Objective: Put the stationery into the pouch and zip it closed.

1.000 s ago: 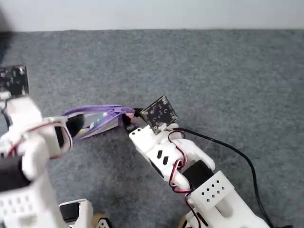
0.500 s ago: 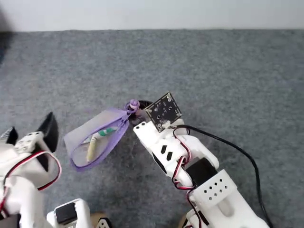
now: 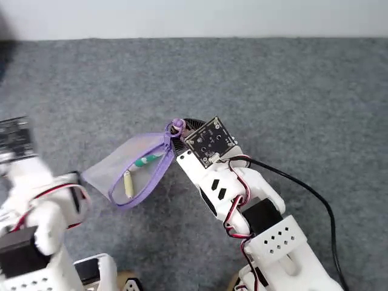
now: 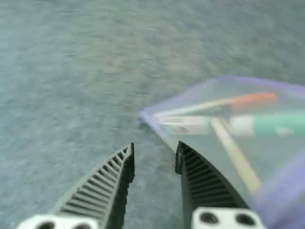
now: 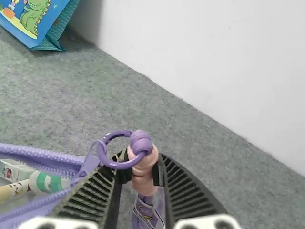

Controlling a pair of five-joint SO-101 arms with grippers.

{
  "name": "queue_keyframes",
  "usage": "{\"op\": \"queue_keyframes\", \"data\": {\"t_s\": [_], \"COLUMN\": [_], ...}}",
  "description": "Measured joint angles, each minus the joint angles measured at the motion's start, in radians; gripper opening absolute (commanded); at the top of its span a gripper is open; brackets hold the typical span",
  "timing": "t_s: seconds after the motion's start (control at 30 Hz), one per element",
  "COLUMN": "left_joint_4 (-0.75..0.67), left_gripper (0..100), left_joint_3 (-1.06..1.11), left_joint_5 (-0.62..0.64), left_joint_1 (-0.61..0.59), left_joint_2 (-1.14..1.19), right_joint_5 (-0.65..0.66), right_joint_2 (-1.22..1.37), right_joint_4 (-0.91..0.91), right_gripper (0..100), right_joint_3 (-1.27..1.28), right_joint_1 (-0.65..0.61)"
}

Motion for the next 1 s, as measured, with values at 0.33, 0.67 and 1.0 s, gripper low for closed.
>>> {"op": "queue_keyframes", "data": {"t_s": [0.33,0.67,1.0], "left_joint_4": [-0.080,-0.157,-0.009], "left_gripper": [14,14,14], "left_joint_3": [0.009,0.009,-0.137], "left_joint_5": [0.112,0.118,0.118], "left_joint_1": [0.517,0.537,0.537], "left_joint_2": [0.000,0.000,0.000], "right_joint_5": [0.054,0.092,0.101], "right_joint_2": [0.006,0.006,0.006], "right_joint_4": [0.000,0.152,0.186], "right_gripper": [0.7,0.7,0.7], "right_joint_3": [-0.147,-0.276,-0.379], "right_joint_1": [0.000,-0.032,-0.032]}}
